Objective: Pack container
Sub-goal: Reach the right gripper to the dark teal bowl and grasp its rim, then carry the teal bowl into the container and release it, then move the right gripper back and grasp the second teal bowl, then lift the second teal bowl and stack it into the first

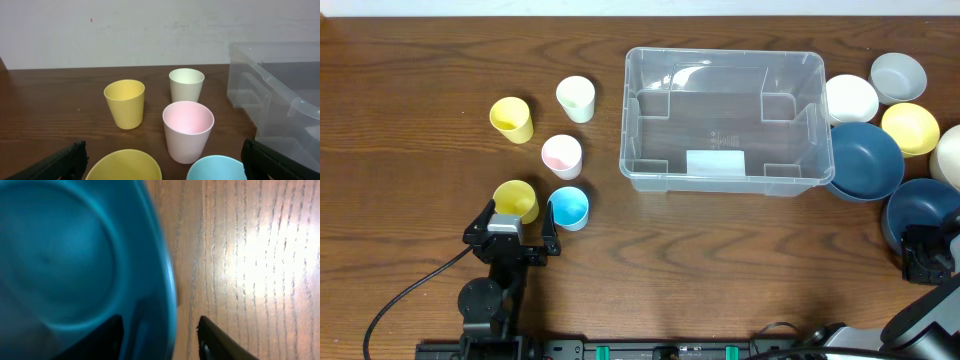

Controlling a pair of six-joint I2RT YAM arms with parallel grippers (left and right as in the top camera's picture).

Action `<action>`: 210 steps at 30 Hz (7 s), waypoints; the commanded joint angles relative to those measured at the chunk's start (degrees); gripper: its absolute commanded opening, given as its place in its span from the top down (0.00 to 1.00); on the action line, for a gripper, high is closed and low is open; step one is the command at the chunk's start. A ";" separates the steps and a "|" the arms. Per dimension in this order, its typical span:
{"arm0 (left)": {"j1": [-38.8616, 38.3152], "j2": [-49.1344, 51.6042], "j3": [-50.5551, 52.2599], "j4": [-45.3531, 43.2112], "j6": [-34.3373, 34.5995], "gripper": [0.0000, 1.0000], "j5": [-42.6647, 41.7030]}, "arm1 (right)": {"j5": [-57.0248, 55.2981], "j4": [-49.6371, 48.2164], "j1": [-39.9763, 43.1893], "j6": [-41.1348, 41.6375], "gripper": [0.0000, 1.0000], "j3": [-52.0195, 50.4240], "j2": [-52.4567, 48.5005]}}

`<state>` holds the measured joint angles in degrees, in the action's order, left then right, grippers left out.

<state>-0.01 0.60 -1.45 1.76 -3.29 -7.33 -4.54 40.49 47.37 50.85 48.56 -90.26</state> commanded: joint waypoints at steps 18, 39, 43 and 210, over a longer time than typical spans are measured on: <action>0.33 -0.33 1.22 1.62 -0.76 0.02 -0.63 | -0.98 5.90 10.86 0.35 0.99 0.33 0.09; 0.33 -0.33 1.22 1.62 -0.76 0.02 -0.63 | 28.00 6.45 -4.70 -15.12 0.98 20.83 32.04; 0.33 -0.33 1.22 1.62 -0.76 0.02 -0.61 | 26.82 -2.21 -20.59 -14.01 0.99 20.83 33.00; 0.33 -0.33 1.22 1.62 -0.76 0.02 -0.63 | 9.46 0.24 -56.72 -8.09 0.99 38.60 6.23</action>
<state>-0.01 0.60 -1.45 1.76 -3.29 -7.33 4.78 42.00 -5.32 43.38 87.99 -78.59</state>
